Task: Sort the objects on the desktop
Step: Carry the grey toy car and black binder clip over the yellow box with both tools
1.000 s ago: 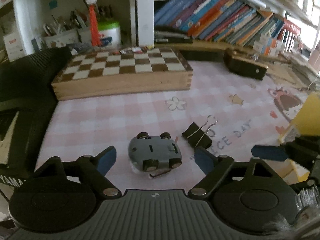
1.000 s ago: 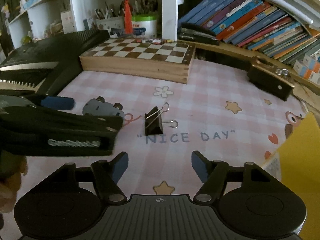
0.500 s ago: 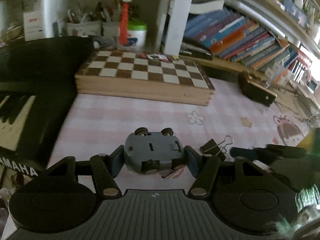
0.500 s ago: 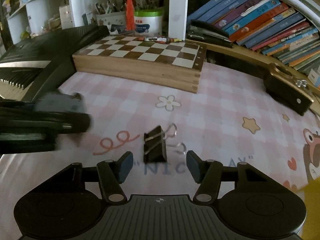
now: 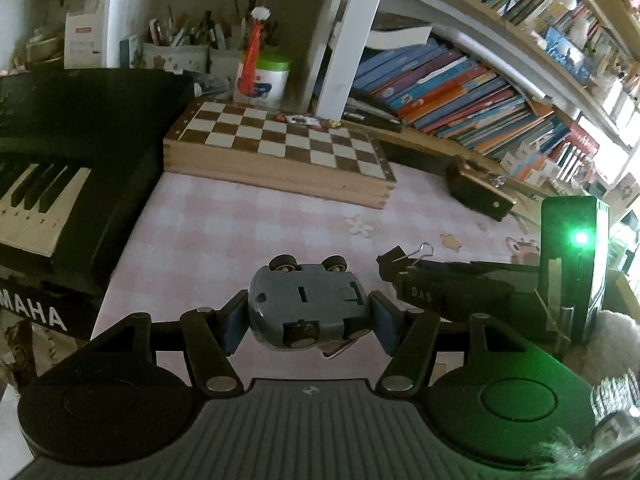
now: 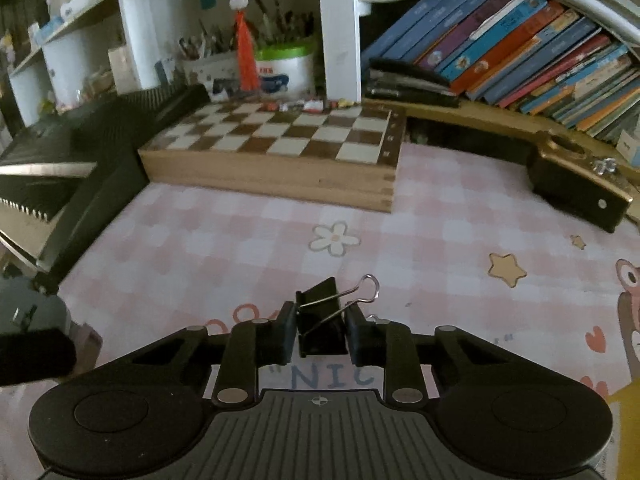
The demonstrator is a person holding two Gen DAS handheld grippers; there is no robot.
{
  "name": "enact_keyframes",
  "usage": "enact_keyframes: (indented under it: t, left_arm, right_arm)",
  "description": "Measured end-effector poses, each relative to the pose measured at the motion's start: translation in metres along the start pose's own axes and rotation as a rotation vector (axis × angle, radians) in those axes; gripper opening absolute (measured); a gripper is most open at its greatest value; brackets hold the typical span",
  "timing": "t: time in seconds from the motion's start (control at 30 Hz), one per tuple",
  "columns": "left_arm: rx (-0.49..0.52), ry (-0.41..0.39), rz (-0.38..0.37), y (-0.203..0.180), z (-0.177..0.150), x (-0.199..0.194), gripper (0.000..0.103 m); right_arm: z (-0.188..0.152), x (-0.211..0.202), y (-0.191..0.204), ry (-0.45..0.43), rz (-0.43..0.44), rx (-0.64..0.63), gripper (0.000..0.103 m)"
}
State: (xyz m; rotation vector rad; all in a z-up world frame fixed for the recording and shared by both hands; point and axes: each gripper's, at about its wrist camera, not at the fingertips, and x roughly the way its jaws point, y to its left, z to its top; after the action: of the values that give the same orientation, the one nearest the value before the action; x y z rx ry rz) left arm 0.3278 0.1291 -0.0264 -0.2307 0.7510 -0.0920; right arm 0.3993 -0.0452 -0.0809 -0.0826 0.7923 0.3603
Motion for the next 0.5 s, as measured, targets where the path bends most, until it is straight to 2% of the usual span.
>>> enact_keyframes:
  t: [0.23, 0.5]
  left_arm:
    - [-0.014, -0.066, -0.026, 0.000, -0.003, -0.037, 0.060]
    - [-0.025, -0.113, -0.064, 0.000, -0.024, -0.083, 0.060]
  right_arm:
    - [0.001, -0.039, -0.002, -0.058, 0.004, 0.028, 0.026]
    - [-0.010, -0.110, -0.001, -0.117, 0.050, 0.049, 0.026]
